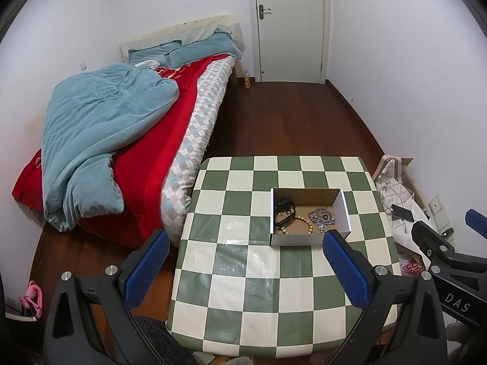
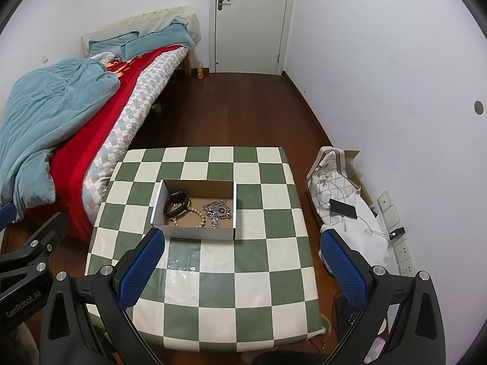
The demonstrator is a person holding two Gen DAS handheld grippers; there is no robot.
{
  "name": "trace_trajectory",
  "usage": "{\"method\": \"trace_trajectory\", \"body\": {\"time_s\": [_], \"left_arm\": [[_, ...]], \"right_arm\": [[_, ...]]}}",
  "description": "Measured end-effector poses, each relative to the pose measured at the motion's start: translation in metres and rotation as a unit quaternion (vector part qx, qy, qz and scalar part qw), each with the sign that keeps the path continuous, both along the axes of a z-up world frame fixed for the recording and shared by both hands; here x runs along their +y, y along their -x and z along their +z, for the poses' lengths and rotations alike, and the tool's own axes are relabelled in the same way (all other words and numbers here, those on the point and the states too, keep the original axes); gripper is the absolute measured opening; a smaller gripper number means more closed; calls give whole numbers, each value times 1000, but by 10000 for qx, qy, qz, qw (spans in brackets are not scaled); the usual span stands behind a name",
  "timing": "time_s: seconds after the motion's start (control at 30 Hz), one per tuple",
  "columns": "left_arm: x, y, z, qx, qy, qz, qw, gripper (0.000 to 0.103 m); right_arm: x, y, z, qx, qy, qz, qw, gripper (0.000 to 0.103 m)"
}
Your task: Organize jewelry
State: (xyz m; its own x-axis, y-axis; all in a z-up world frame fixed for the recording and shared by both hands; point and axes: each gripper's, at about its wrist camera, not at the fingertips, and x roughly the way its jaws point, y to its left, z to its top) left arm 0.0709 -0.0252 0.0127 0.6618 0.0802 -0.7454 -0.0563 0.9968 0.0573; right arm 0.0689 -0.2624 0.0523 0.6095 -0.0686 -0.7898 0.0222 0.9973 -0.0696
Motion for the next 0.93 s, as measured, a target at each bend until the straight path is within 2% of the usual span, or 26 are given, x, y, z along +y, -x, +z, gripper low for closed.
{"method": "trace_trajectory", "body": {"time_s": [0.93], "left_arm": [[2,-2,5,-12,74,-45,10000,103]], "right_arm": [[-5,-2,1,29,19,9,10000,103]]}}
